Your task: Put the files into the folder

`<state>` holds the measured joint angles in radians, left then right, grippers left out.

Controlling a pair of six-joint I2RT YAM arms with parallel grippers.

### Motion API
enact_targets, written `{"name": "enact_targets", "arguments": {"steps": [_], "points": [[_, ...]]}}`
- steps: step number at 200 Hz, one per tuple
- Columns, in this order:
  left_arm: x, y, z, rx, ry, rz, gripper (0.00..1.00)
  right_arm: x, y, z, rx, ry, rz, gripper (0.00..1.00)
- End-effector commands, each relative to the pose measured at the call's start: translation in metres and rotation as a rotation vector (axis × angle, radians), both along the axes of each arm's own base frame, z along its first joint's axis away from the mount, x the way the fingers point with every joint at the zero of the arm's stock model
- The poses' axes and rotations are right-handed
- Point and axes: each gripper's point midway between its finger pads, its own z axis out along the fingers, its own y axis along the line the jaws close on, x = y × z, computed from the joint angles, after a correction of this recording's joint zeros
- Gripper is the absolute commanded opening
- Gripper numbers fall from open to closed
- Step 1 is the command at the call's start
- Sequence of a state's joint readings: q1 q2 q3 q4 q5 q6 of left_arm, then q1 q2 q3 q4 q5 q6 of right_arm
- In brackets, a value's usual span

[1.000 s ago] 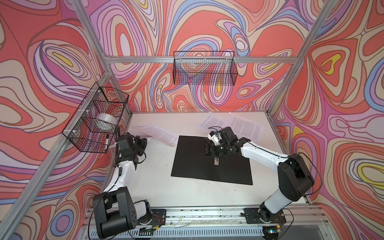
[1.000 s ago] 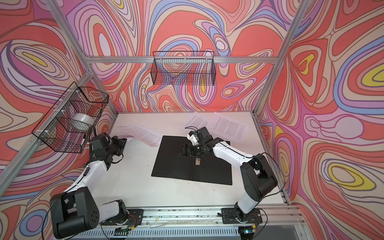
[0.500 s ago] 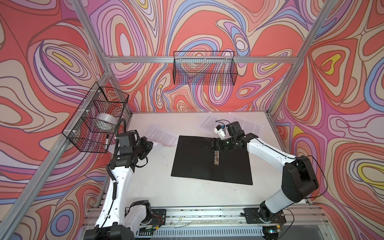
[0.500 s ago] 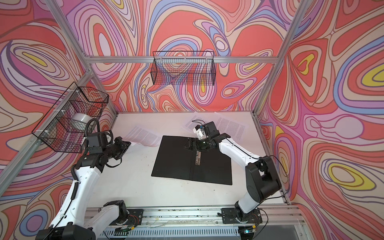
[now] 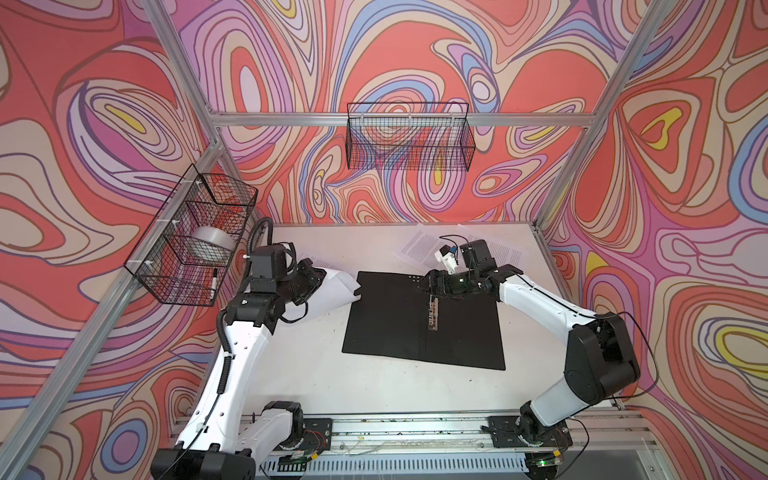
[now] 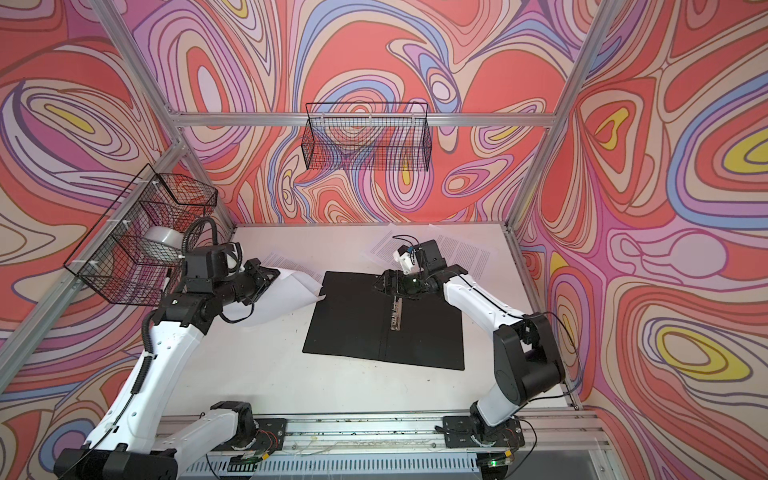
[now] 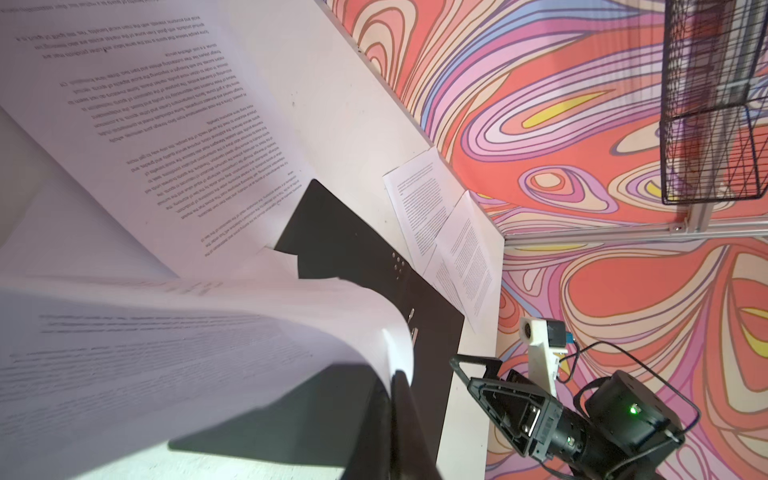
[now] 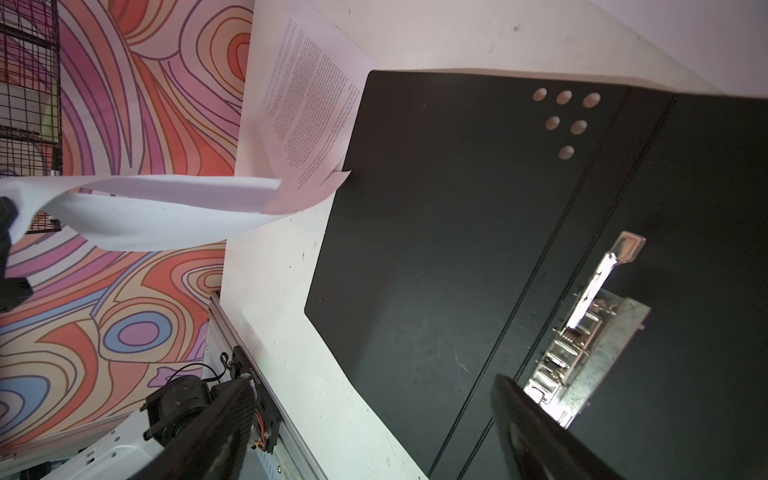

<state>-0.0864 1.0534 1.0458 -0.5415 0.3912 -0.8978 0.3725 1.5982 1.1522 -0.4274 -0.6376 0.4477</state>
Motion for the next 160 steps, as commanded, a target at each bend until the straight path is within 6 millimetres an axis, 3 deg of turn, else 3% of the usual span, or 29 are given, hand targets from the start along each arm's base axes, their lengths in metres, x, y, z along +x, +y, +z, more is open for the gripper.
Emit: {"name": "enact_targets", "arguments": {"steps": [1, 34, 67, 72, 94, 119, 138, 143, 160], "points": [[-0.008, -0.034, -0.015, -0.059, 0.007, -0.069, 0.00, 0.000, 0.001, -0.006, 0.014, 0.015, -0.002, 0.93], [-0.049, -0.061, -0.057, -0.038, 0.058, -0.105, 0.00, -0.001, 0.003, -0.018, 0.013, 0.040, 0.004, 0.93], [-0.097, -0.052, -0.109, -0.069, 0.116, -0.012, 0.00, 0.001, 0.006, -0.030, 0.014, 0.062, 0.012, 0.92], [-0.106, -0.048, -0.130, -0.073, 0.154, 0.005, 0.00, 0.001, 0.007, -0.033, 0.019, 0.070, 0.014, 0.92], [-0.125, -0.032, -0.159, -0.077, 0.211, 0.068, 0.00, -0.001, 0.019, -0.039, 0.013, 0.080, 0.040, 0.92], [-0.136, -0.018, -0.174, -0.032, 0.235, 0.103, 0.00, -0.005, 0.036, -0.044, 0.017, 0.089, 0.067, 0.93], [-0.138, -0.020, -0.187, -0.034, 0.261, 0.093, 0.00, -0.016, 0.057, -0.048, 0.022, 0.097, 0.109, 0.93], [-0.139, -0.020, -0.192, -0.029, 0.271, 0.092, 0.00, -0.020, 0.063, -0.061, 0.009, 0.126, 0.121, 0.93], [-0.138, -0.027, -0.202, -0.041, 0.272, 0.064, 0.00, -0.028, 0.077, -0.073, 0.009, 0.156, 0.135, 0.92]]}}
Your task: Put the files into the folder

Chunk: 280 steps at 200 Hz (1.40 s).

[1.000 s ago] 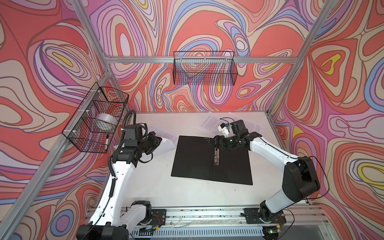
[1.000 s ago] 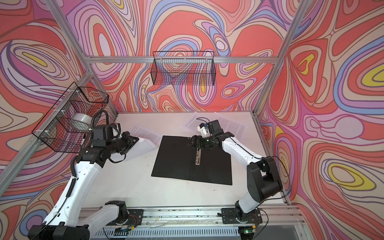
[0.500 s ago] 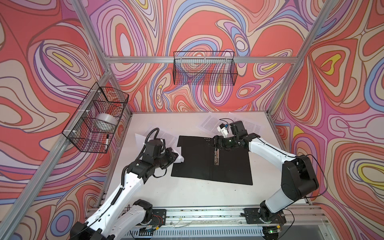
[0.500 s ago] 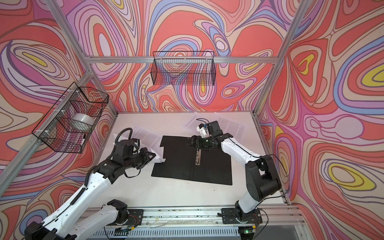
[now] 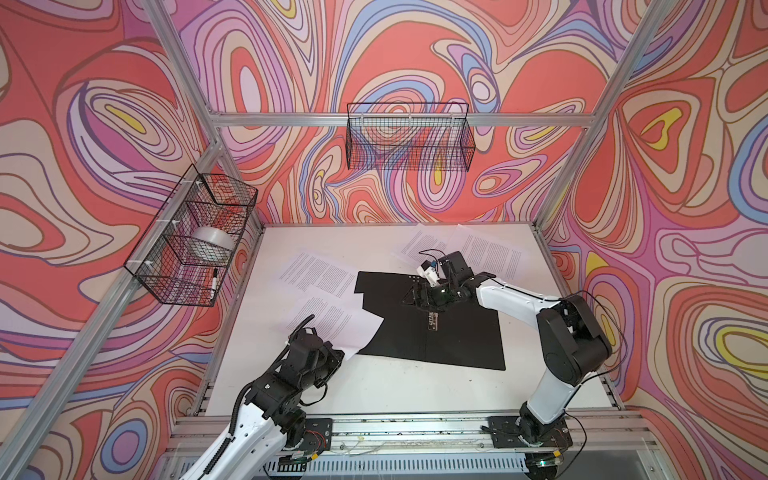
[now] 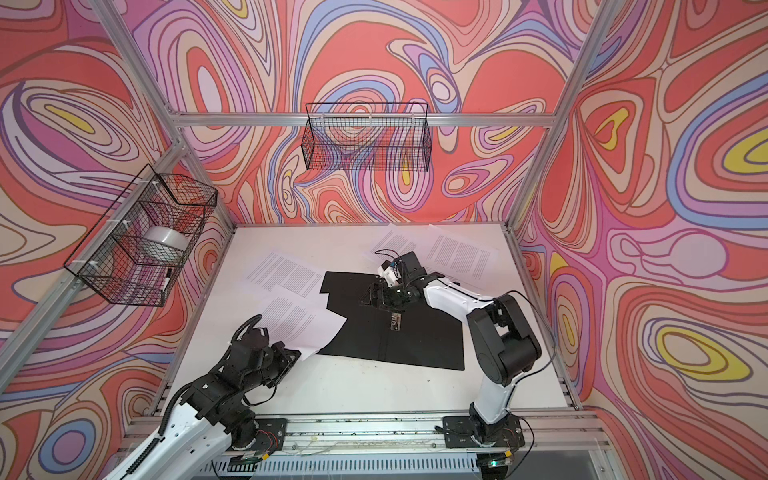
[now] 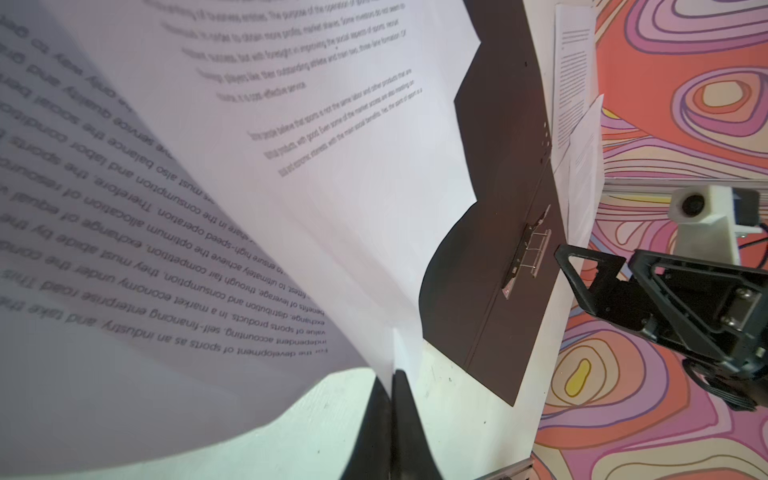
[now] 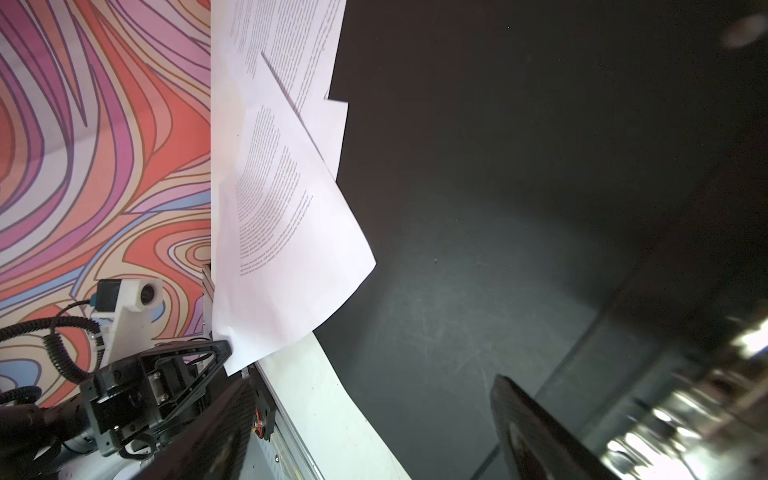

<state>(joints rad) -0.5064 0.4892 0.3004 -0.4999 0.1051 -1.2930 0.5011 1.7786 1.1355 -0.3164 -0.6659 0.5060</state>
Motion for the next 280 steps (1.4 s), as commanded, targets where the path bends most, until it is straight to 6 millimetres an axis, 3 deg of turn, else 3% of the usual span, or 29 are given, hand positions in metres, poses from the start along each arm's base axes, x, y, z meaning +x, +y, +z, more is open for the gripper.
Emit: {"name": "enact_targets", "arguments": {"steps": [1, 51, 86, 148, 181, 225, 280], "points": [[-0.001, 0.000, -0.019, 0.001, 0.031, 0.012, 0.00, -0.007, 0.024, -0.012, 0.015, 0.027, 0.024, 0.92], [0.004, -0.012, -0.033, -0.005, 0.036, -0.045, 0.00, -0.019, 0.048, -0.041, 0.016, 0.107, 0.042, 0.92], [0.000, -0.009, -0.049, 0.035, 0.068, -0.062, 0.00, -0.005, 0.049, -0.058, -0.043, 0.086, 0.030, 0.90], [0.001, -0.007, -0.046, 0.064, 0.062, -0.071, 0.00, 0.005, 0.055, -0.079, -0.081, 0.107, 0.048, 0.83], [0.000, -0.007, -0.048, 0.073, 0.068, -0.076, 0.00, -0.004, 0.064, -0.082, -0.055, 0.140, 0.106, 0.73], [0.000, -0.008, -0.051, 0.072, 0.074, -0.084, 0.00, -0.014, 0.073, -0.081, -0.014, 0.184, 0.158, 0.68], [-0.004, -0.006, -0.055, 0.082, 0.089, -0.089, 0.00, -0.016, 0.091, -0.056, 0.116, 0.180, 0.245, 0.64]]}}
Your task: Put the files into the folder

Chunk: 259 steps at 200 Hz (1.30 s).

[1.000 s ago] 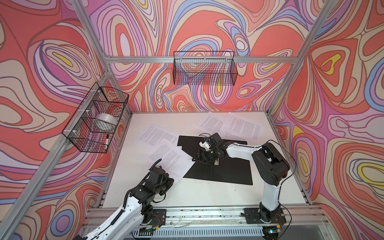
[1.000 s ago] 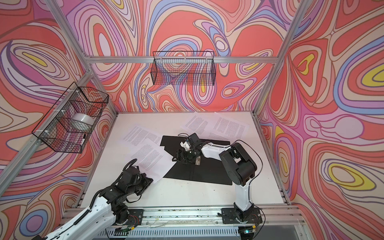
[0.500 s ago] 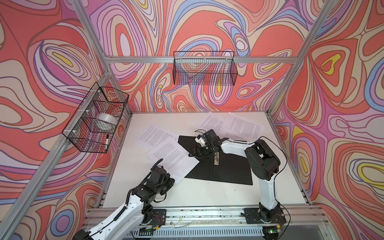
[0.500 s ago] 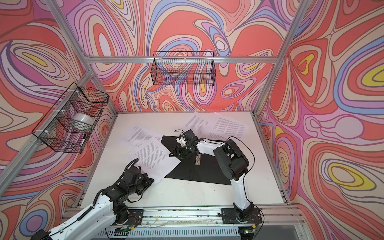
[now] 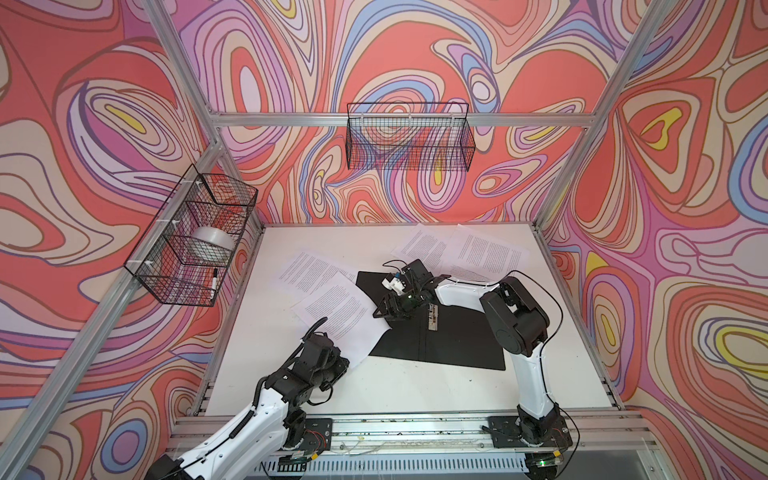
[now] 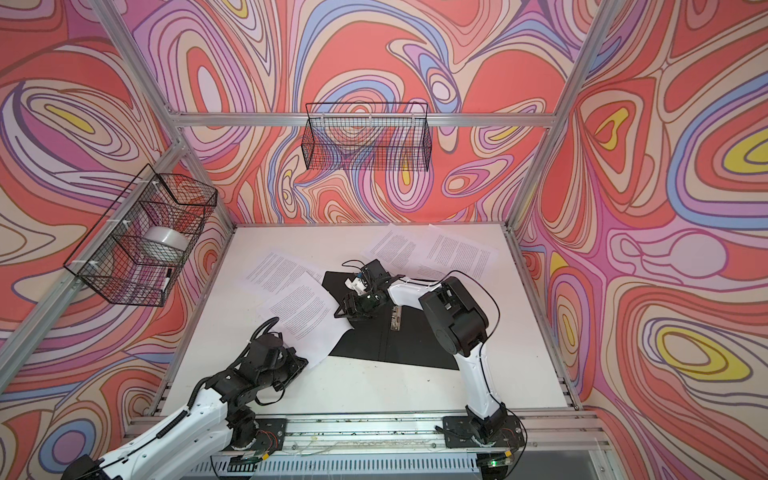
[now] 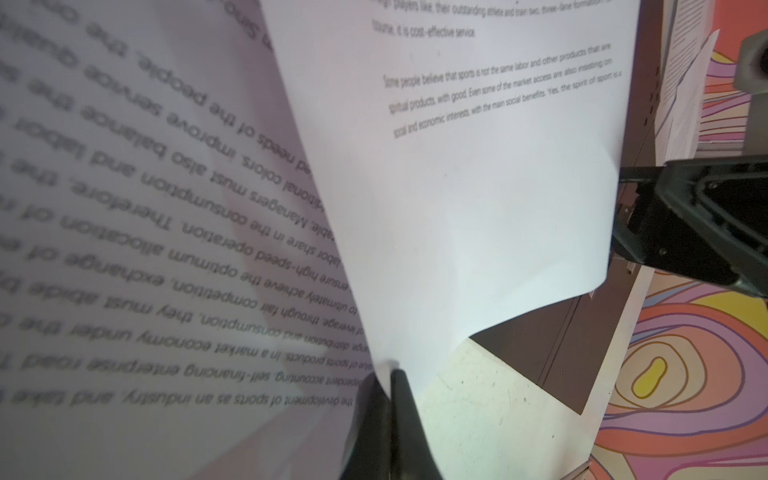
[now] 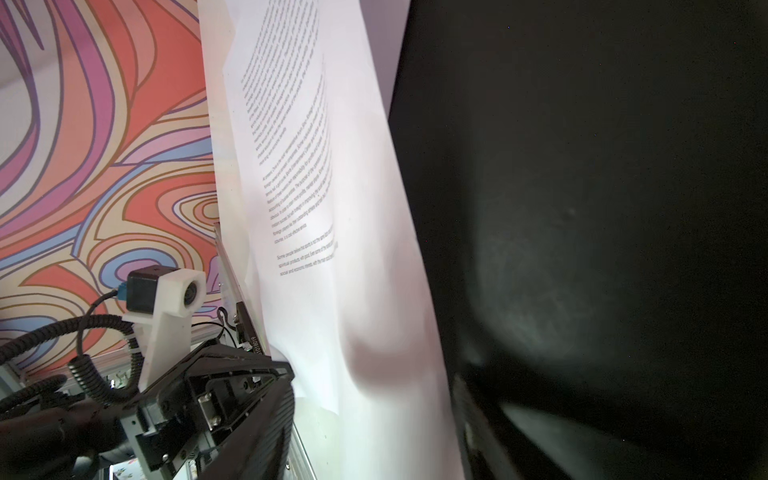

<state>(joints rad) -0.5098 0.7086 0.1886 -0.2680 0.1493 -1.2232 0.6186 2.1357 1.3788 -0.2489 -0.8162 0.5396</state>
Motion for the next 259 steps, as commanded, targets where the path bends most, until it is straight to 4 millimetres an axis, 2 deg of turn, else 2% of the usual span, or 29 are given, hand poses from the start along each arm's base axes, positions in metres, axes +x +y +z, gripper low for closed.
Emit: {"name": "enact_targets", "arguments": {"steps": [1, 14, 37, 62, 91, 125, 155, 182, 200, 227, 259], "points": [[-0.005, 0.004, -0.004, 0.025, 0.015, -0.006, 0.00, -0.014, 0.007, -0.004, 0.038, 0.048, 0.067, 0.64], [-0.006, 0.005, -0.005, 0.032, 0.019, -0.008, 0.00, -0.012, 0.011, 0.003, 0.055, 0.031, 0.094, 0.69], [-0.007, 0.005, -0.005, 0.031, 0.018, -0.009, 0.00, -0.004, 0.017, 0.005, 0.055, -0.003, 0.128, 0.69], [-0.007, 0.006, -0.004, 0.031, 0.014, -0.008, 0.00, 0.008, 0.018, -0.003, -0.015, -0.028, 0.133, 0.68], [-0.010, 0.008, -0.005, 0.038, 0.017, -0.005, 0.00, 0.017, 0.017, -0.010, -0.062, -0.048, 0.135, 0.64], [-0.010, 0.009, -0.005, 0.035, 0.013, 0.004, 0.00, 0.019, 0.021, -0.011, -0.053, -0.045, 0.141, 0.54], [-0.011, 0.011, -0.007, 0.042, 0.017, 0.004, 0.00, 0.019, 0.023, -0.010, -0.038, -0.035, 0.141, 0.34], [-0.009, 0.009, -0.005, 0.031, 0.006, 0.004, 0.00, 0.024, 0.025, -0.002, -0.025, -0.044, 0.128, 0.00], [-0.007, 0.008, 0.000, 0.035, -0.005, -0.005, 0.23, 0.039, 0.018, 0.007, -0.033, -0.074, 0.075, 0.00], [-0.008, 0.012, 0.004, 0.063, -0.007, -0.007, 0.40, 0.061, 0.002, 0.022, -0.031, -0.105, 0.005, 0.00], [-0.010, 0.018, 0.018, 0.064, -0.028, 0.015, 0.60, 0.070, -0.006, 0.039, -0.021, -0.128, -0.016, 0.00]]}}
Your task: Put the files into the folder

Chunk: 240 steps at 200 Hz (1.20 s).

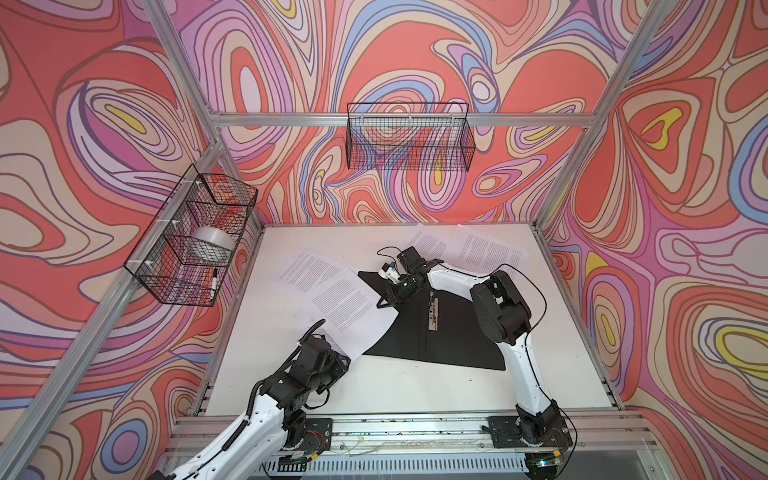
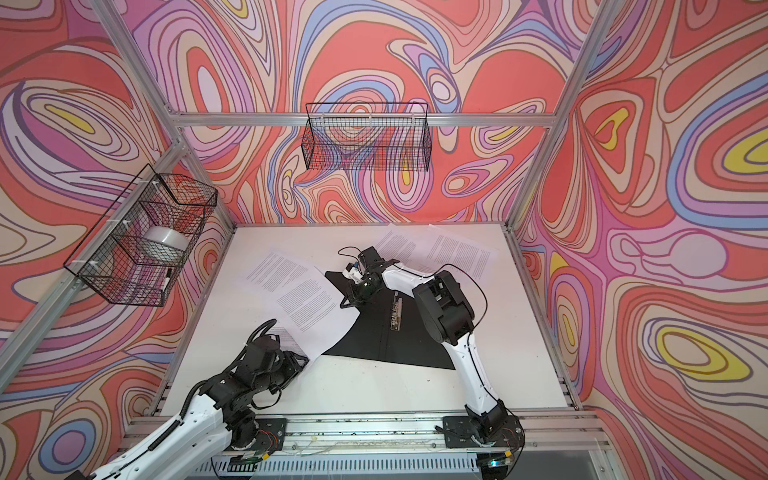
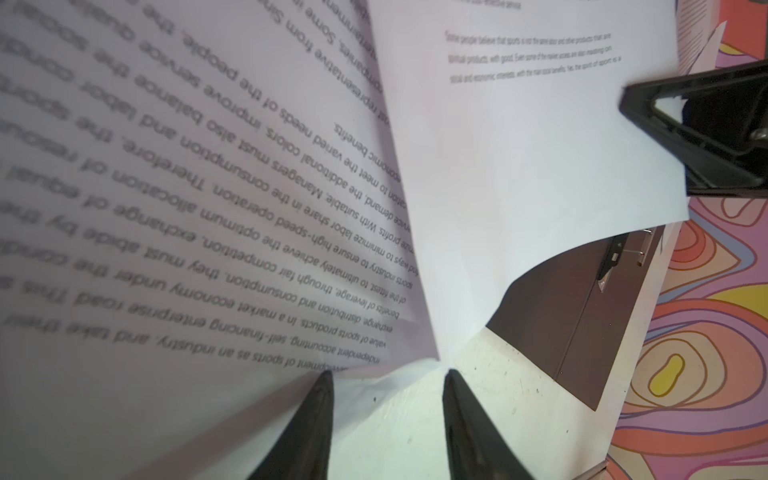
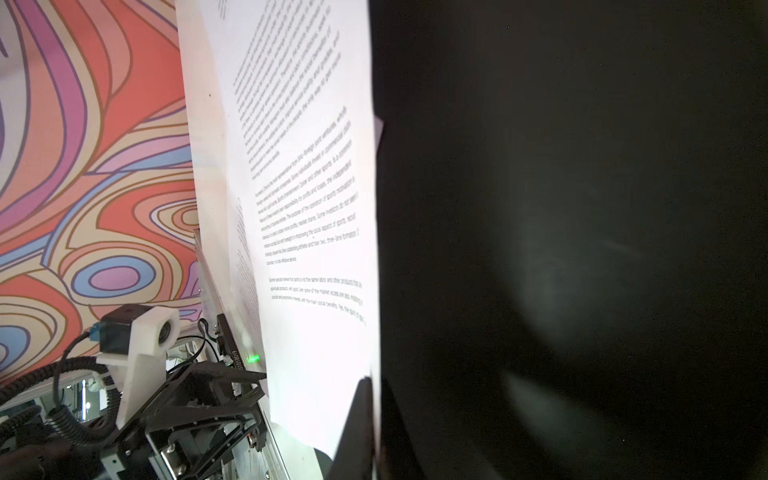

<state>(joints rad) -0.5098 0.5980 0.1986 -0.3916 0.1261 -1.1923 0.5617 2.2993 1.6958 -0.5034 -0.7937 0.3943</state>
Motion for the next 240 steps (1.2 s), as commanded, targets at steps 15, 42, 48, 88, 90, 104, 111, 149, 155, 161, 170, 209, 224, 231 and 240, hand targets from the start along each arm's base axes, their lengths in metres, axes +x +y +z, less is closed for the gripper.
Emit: {"name": "enact_targets", "arguments": {"steps": [15, 42, 48, 88, 90, 104, 111, 149, 155, 161, 170, 209, 224, 231, 240], "points": [[-0.003, 0.009, 0.023, 0.012, -0.032, 0.034, 0.78, 0.023, -0.010, 0.053, 0.045, -0.104, -0.051, 0.00], [-0.002, 0.010, 0.045, -0.020, -0.087, 0.041, 1.00, 0.035, -0.024, 0.079, 0.071, -0.144, -0.096, 0.00], [-0.001, 0.009, 0.050, -0.025, -0.099, 0.039, 1.00, 0.037, -0.028, 0.087, 0.081, -0.151, -0.104, 0.00], [0.012, -0.002, 0.075, 0.032, -0.133, -0.064, 1.00, 0.047, -0.064, 0.141, 0.121, -0.236, -0.195, 0.00], [0.013, -0.004, 0.075, 0.032, -0.126, -0.075, 1.00, 0.048, -0.067, 0.143, 0.124, -0.238, -0.203, 0.00], [0.018, -0.023, 0.070, 0.024, -0.076, -0.165, 1.00, 0.049, -0.085, 0.158, 0.149, -0.246, -0.255, 0.00], [0.020, -0.032, 0.066, 0.009, -0.058, -0.200, 1.00, 0.049, -0.095, 0.164, 0.155, -0.252, -0.280, 0.00], [0.046, -0.066, 0.070, -0.008, -0.058, -0.317, 1.00, 0.043, -0.171, 0.183, 0.175, -0.276, -0.471, 0.00], [0.050, -0.072, 0.070, -0.010, -0.057, -0.336, 1.00, 0.042, -0.186, 0.181, 0.171, -0.274, -0.506, 0.00], [0.053, -0.078, 0.071, -0.013, -0.060, -0.356, 1.00, 0.040, -0.198, 0.180, 0.167, -0.274, -0.535, 0.00], [0.059, -0.088, 0.075, -0.013, -0.068, -0.382, 1.00, 0.037, -0.219, 0.176, 0.156, -0.270, -0.585, 0.00], [0.082, -0.134, 0.075, -0.008, -0.066, -0.502, 1.00, 0.016, -0.296, 0.154, 0.160, -0.229, -0.813, 0.00], [0.092, -0.154, 0.074, -0.030, -0.064, -0.532, 1.00, 0.003, -0.315, 0.138, 0.146, -0.196, -0.875, 0.00], [0.096, -0.163, 0.072, -0.042, -0.057, -0.546, 1.00, -0.004, -0.322, 0.127, 0.123, -0.179, -0.900, 0.00], [0.102, -0.173, 0.070, -0.054, -0.055, -0.559, 1.00, -0.011, -0.331, 0.115, 0.088, -0.169, -0.936, 0.00]]}}
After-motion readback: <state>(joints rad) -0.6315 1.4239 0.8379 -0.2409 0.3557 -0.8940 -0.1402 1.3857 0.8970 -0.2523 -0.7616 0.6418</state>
